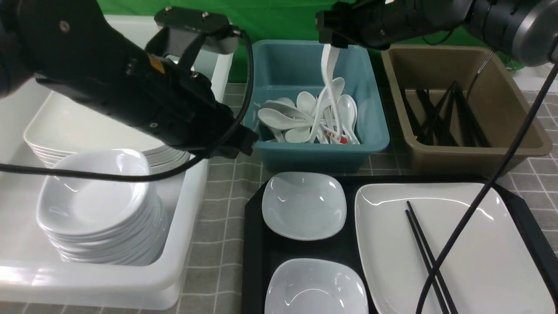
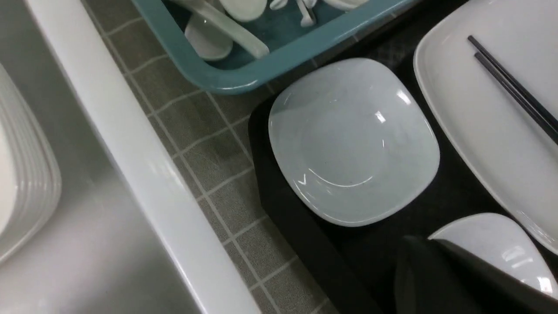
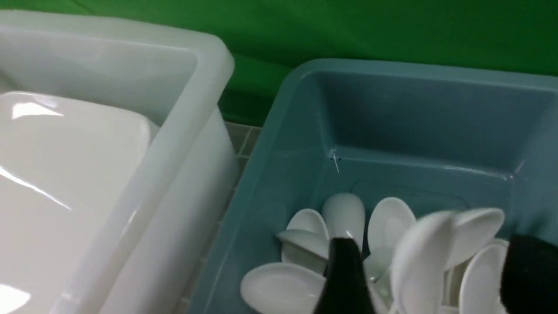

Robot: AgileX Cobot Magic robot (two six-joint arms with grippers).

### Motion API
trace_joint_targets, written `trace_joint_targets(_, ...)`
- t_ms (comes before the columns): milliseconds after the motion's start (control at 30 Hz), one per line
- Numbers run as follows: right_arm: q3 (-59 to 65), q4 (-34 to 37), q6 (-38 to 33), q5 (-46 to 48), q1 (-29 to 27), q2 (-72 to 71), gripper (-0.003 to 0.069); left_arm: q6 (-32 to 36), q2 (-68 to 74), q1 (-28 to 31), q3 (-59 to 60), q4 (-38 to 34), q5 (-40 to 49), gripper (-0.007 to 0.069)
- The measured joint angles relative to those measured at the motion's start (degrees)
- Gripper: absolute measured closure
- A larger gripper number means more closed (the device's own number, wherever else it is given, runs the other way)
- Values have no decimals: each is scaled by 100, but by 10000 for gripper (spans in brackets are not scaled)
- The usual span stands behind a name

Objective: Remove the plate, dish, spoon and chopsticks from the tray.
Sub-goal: Use the right arm to put the soup spoon into the small storage box in the middle, then use the right arm to grab a pair of chopsticks from the plate

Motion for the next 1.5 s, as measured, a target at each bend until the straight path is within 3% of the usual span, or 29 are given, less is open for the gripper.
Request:
trace_joint_targets(67,0,-50,-34,425,-7,-121,113,42,0,0,0,-70,19,623)
trace_joint_targets(167,0,-244,-174,1543,-19,-386,140,231,0,5,0,-276,178,623)
trace_joint_targets(267,0,-442,-402,3157,-65,-798,270,700,0,5,0,-596,480,623)
trace_joint_targets(300,81,-535,-517,3881,-65,-956,370,896,0,0,0,-724,567,623)
trace_joint_targets(333,133,-544,-532,3936,-65,-1012,399,954,-6,-6,0,-757,575,623)
trace_joint_targets(367,485,-605,-614,4194,-48,-1238,519,1139,-11,-93,0,-852,622,623)
trace_joint_targets(400,741,-605,-615,4194,-34,-1337,569,1221,-11,-164,5,-851,665,623)
trace_joint_targets(467,1229,-645,-523,4194,-11,-1447,610,1281,-11,-307,33,-845,745,623)
trace_joint_targets(600,2459,-853,-295,4166,7,-1509,546,1359,-11,-747,161,-824,855,623)
trace_joint_targets(733,3583,-1127,-59,3588,7,-1494,310,1373,-11,-1036,326,-821,796,623)
trace_joint_targets(767,3855,-1163,19,3239,7,-1494,220,1373,-11,-1078,386,-821,779,623)
trace_joint_targets(800,3896,-1163,31,3184,7,-1494,220,1373,-11,-1084,406,-821,769,623)
trace_joint_targets(867,4297,-1180,132,2659,7,-1494,115,1373,-11,-1090,490,-809,758,623)
trace_joint_targets(933,4633,-1187,163,2033,7,-1494,81,1373,-11,-1090,528,-776,758,623)
trace_joint_targets(1100,4834,-1204,230,1613,7,-1385,142,1373,-11,-1090,528,-761,711,623)
trace_joint_targets(1200,4845,-1276,233,1590,2,-1344,328,1373,-11,-1090,533,-761,711,623)
trace_joint_targets(1233,4845,-1277,233,1595,2,-1350,458,1373,-11,-1090,533,-761,705,623)
trace_joint_targets(1267,4845,-1277,233,1595,2,-1350,458,1373,-11,-1090,533,-761,705,623)
trace_joint_targets(1300,4845,-1255,241,1595,2,-1382,533,1373,-11,-1090,533,-761,695,623)
trace_joint_targets(1500,4803,-1220,249,1820,2,-1969,522,1373,-11,-1090,534,-761,446,623)
